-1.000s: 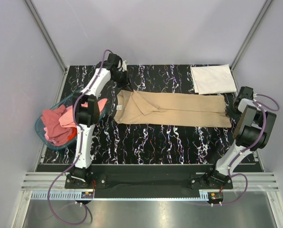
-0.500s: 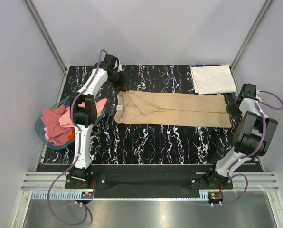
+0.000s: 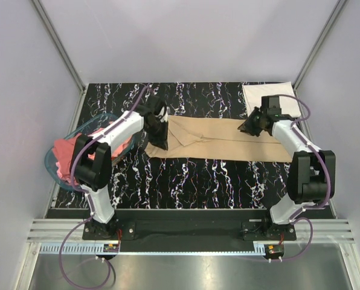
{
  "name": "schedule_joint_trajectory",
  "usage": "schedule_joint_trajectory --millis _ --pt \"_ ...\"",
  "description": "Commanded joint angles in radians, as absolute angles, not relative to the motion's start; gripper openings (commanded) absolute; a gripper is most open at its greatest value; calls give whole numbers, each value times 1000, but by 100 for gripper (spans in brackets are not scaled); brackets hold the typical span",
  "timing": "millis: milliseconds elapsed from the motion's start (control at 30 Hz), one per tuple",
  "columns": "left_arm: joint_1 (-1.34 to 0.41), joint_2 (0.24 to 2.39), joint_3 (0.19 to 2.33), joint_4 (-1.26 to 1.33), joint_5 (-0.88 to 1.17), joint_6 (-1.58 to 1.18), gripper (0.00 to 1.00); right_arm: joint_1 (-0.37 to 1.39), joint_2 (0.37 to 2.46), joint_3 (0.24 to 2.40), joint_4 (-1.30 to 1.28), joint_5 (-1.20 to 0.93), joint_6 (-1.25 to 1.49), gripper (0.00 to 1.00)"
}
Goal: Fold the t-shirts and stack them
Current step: Fold the tshirt
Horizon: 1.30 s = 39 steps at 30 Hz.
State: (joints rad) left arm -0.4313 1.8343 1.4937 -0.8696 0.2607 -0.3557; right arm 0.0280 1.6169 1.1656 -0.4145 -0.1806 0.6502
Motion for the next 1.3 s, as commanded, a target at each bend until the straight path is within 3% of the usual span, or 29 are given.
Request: schedule_joint_trajectory --millis 0,233,633,900,1167,1267 --pt "-425 1867 1436 -827 195 -360 16 35 1690 1129 -358 -255 661 24" --pt "-408 1919 1385 -833 -58 -426 13 37 1778 1083 -361 -105 608 20" --pt "-380 1950 1393 -856 -161 -456 14 11 1816 1039 -365 -6 555 19" --pt "-383 1876 1437 -914 -115 -446 18 9 1703 1054 -390 -47 560 24" --pt "-368 1902 1655 -928 130 -403 23 72 1647 1124 -384 -205 606 32" --pt "-328 2008 1816 -928 211 -397 28 150 1664 1134 -350 -228 715 45"
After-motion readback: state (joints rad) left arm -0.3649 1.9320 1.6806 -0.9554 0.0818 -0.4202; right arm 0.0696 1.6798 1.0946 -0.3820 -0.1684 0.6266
